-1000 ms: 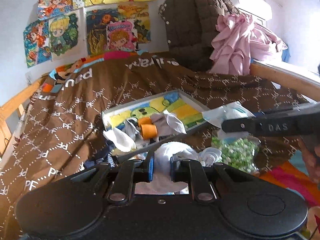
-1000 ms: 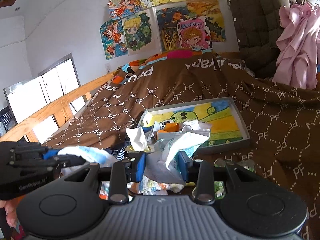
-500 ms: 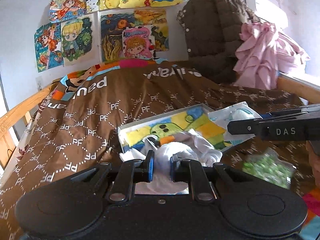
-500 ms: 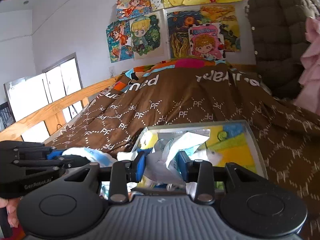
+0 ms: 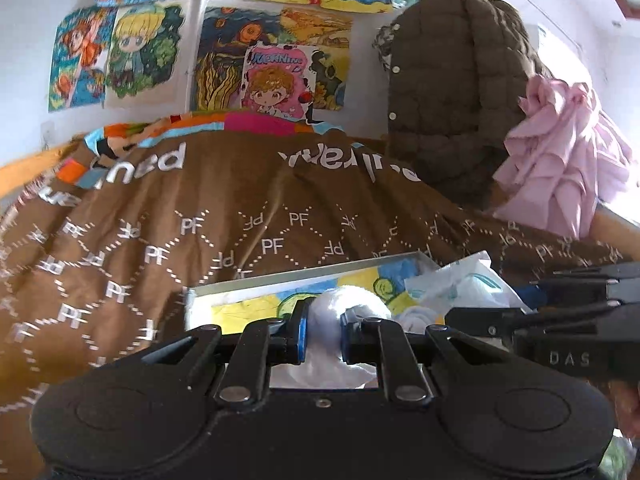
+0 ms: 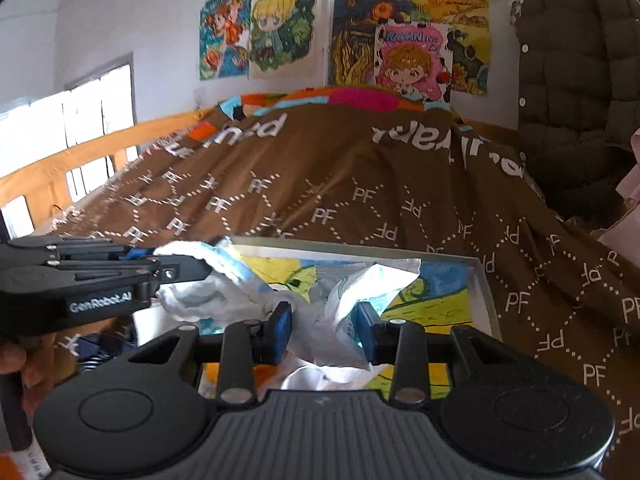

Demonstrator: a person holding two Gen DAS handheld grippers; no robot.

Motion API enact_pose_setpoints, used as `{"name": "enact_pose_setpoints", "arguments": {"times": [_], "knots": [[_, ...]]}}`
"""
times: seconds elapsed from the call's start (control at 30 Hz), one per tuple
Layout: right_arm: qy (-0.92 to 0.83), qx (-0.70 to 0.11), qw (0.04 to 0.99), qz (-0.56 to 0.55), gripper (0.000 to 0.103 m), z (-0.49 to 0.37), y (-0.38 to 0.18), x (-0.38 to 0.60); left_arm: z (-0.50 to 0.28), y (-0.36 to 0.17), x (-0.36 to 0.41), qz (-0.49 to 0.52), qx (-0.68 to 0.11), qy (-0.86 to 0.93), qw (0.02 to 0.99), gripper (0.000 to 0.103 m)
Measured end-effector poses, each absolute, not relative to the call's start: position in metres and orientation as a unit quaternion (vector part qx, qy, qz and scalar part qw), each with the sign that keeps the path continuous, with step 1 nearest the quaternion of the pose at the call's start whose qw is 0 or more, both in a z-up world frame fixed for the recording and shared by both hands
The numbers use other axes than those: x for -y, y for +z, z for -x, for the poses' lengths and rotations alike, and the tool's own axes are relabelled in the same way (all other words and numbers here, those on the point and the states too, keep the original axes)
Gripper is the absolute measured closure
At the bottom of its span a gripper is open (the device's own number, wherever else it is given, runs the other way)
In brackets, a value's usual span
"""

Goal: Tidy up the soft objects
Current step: 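Lift the plastic bag with both grippers and carry it over the tray, then lower the plastic bag into the tray and open both grippers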

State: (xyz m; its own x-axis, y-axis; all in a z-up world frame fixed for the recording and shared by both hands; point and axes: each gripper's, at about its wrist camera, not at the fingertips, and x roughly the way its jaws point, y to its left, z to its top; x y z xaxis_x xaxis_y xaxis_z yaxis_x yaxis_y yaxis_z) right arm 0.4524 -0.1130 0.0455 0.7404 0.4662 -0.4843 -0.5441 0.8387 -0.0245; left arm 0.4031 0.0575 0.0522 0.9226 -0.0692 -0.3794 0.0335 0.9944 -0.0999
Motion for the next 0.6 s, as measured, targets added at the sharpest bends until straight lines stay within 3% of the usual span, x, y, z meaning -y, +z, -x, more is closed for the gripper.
{"name": "enact_pose_setpoints", "arguments": {"times": [0.6], "knots": [[0.271,-0.273,0.912,0.139,0.063,-0.486,0.005,0.074,-0.457,-0.019,-0.075,0.133,-0.236,-0.027,0.962,0.086]]}}
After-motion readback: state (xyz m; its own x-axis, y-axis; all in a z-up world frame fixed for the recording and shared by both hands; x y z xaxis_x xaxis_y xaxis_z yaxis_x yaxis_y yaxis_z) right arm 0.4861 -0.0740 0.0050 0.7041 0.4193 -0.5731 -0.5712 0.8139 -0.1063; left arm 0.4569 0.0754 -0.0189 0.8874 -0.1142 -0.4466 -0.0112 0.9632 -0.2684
